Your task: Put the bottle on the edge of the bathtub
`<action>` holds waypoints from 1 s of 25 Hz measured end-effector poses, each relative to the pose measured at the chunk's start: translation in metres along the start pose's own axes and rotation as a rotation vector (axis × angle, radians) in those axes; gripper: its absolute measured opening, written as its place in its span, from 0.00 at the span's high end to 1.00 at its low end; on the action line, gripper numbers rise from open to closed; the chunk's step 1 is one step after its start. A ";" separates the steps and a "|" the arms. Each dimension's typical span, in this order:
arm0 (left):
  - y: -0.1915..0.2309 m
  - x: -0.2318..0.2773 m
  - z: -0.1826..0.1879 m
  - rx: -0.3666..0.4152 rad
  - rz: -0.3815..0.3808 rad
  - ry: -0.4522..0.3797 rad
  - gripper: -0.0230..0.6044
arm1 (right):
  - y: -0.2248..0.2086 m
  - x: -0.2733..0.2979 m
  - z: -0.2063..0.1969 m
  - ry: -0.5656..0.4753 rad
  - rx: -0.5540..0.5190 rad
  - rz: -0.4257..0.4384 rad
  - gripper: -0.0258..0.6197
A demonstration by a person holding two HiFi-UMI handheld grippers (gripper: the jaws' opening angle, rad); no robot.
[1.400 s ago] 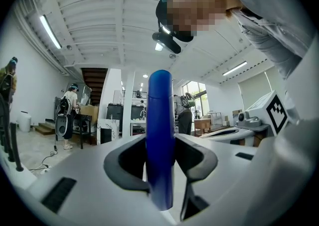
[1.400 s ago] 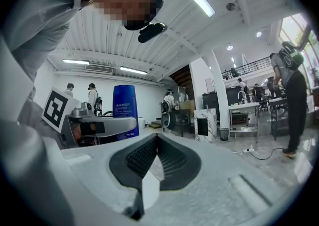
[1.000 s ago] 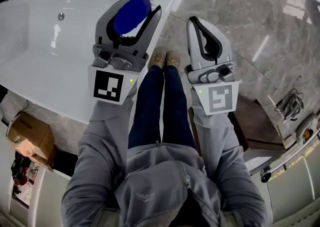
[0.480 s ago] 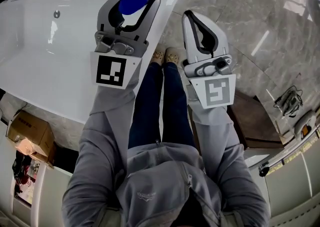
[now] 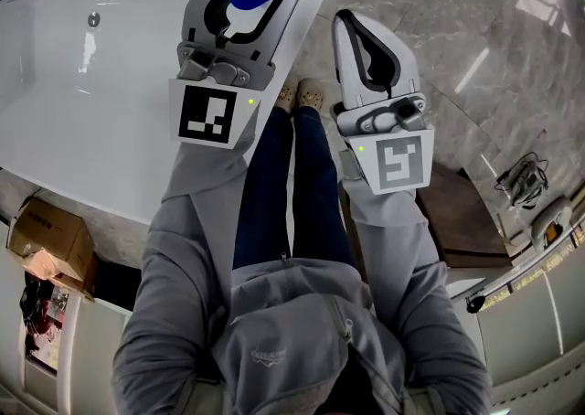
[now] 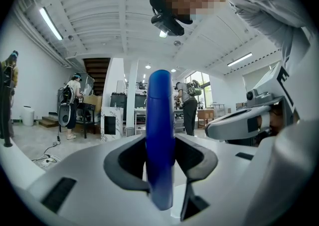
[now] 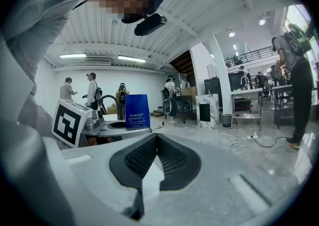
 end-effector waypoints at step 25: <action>-0.003 0.003 -0.022 0.019 -0.048 0.011 0.72 | 0.000 0.001 -0.004 0.048 0.017 -0.006 0.96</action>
Point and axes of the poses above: the fingertips, and each gripper's own axes: x forward along the fingers, y to its left, z out of its top, the point moved 9 cm from there along -x, backward along the fingers, and after that the axes turned 12 degrees about -y, right-handed, at the moved point
